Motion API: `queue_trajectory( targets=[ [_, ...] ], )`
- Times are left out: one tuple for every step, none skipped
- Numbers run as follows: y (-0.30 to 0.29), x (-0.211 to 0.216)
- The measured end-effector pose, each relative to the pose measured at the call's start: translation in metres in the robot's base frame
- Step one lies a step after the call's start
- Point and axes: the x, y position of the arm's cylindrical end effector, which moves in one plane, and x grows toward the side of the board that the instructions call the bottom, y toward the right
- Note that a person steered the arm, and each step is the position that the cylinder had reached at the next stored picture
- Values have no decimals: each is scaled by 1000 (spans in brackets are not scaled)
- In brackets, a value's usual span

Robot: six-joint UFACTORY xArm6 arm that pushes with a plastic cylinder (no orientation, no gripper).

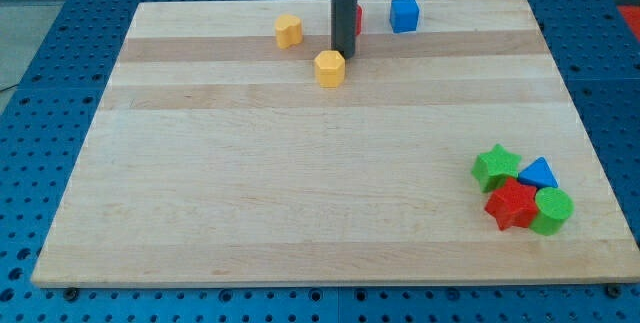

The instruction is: Place the hexagon closer to the left side of the red star

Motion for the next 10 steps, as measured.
queue_trajectory(
  targets=[
    [-20,-3],
    [-20,78],
    [14,146],
    [0,137],
    [-7,108],
    [40,121],
    [74,177],
    [78,210],
    [54,192],
    [25,191]
  ],
)
